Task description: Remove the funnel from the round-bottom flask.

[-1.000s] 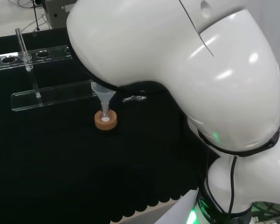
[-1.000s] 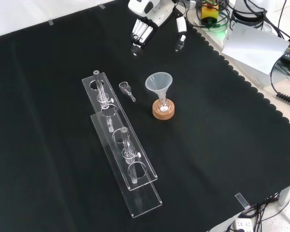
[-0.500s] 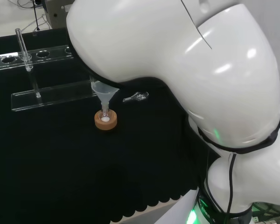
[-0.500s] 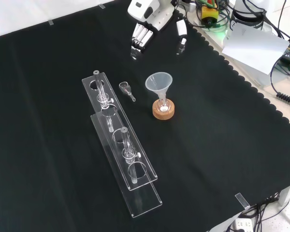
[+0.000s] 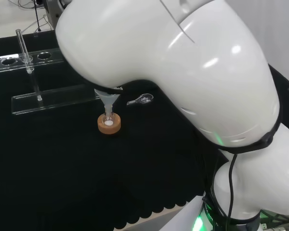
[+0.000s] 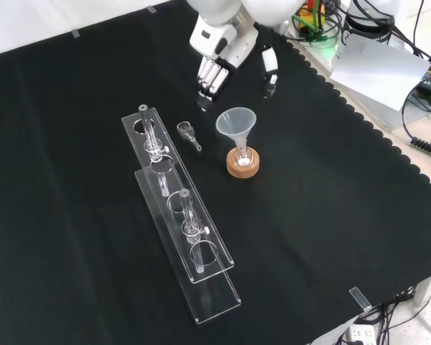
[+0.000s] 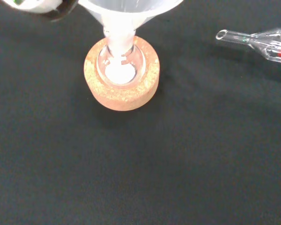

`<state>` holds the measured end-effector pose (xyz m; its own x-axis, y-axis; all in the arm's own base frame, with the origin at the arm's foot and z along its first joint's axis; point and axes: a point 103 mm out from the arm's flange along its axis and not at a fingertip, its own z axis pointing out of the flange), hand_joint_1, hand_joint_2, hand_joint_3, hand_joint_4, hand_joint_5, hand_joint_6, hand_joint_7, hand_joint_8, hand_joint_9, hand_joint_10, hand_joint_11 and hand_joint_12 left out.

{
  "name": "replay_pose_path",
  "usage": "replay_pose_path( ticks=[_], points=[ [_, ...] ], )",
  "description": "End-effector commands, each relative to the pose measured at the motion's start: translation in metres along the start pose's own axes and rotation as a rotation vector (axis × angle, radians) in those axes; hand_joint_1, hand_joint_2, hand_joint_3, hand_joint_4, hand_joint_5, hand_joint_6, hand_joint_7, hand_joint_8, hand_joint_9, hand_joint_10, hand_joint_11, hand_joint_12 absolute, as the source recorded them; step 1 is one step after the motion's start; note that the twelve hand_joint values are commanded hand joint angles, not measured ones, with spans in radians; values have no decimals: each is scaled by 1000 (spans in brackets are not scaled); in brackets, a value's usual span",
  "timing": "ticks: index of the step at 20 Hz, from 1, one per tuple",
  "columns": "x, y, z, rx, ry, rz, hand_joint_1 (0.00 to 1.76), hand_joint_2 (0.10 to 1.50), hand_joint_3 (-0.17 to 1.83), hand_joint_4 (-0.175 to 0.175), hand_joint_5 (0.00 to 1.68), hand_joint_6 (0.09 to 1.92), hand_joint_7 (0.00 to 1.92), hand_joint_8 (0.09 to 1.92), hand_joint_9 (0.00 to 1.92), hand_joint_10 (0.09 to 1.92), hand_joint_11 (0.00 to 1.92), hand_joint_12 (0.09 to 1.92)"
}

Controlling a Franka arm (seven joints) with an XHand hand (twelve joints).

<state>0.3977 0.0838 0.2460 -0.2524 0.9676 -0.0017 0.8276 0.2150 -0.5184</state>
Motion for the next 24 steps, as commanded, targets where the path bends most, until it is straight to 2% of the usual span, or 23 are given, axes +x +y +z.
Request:
replay_pose_path(
  ticks=[1,9,17,19,24],
  points=[
    [5,17,3,9,-49,24,715,582,546,-67,71,87,0,628,201,846,441,1428],
    [1,27,13,25,-107,38,731,582,546,-67,83,87,0,662,205,831,411,1430],
    [-3,37,24,41,-110,31,734,583,546,-67,85,87,0,656,202,830,392,1440],
    [7,38,21,44,-119,30,735,583,546,-66,86,87,0,654,203,831,391,1441],
    [-2,42,27,42,-110,14,737,583,547,-66,93,87,0,658,214,834,385,1446]
  ],
)
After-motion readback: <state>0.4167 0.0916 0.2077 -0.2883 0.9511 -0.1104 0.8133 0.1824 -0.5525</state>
